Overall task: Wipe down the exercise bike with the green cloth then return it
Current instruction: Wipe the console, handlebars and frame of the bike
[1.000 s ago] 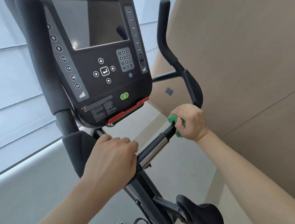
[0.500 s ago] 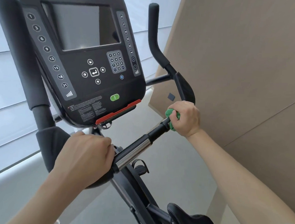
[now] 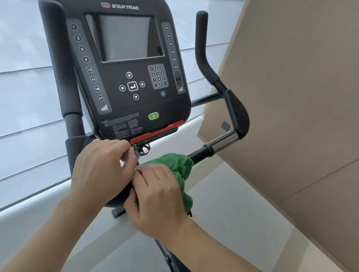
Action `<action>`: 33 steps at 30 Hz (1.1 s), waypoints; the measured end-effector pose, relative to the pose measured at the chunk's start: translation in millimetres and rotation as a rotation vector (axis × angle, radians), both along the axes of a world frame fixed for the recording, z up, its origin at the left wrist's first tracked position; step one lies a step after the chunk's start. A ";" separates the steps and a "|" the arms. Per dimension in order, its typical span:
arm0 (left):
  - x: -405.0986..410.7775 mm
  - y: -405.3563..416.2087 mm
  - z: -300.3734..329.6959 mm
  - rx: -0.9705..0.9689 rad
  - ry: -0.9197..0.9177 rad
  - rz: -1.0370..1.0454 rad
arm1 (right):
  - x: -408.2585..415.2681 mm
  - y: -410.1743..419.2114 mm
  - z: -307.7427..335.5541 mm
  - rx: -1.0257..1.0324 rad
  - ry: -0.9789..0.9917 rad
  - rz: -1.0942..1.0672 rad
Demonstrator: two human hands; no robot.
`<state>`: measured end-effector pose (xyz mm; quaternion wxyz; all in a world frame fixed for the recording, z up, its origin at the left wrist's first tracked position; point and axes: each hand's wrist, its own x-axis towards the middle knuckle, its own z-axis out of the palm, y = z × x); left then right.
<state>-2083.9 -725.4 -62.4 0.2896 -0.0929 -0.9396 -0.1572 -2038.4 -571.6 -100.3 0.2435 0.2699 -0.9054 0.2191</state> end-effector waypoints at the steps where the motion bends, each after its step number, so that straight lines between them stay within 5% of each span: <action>1: -0.3 -0.5 -0.3 -0.018 -0.007 -0.010 | -1.5 4.4 -3.0 0.001 0.021 0.018; 7: -4.1 -2.6 -0.5 -0.247 -0.110 -0.111 | -60.3 70.5 0.6 0.058 0.105 0.013; 17: -2.6 -1.7 -1.0 -0.227 -0.077 -0.095 | -157.3 217.4 30.5 0.149 0.028 -0.246; 22: -6.0 -1.9 -2.9 -0.220 -0.117 -0.063 | -140.3 188.9 21.6 0.024 -0.012 -0.346; 33: -1.1 -1.0 -3.0 -0.029 -0.019 -0.029 | -50.1 56.5 15.4 -0.074 -0.063 -0.165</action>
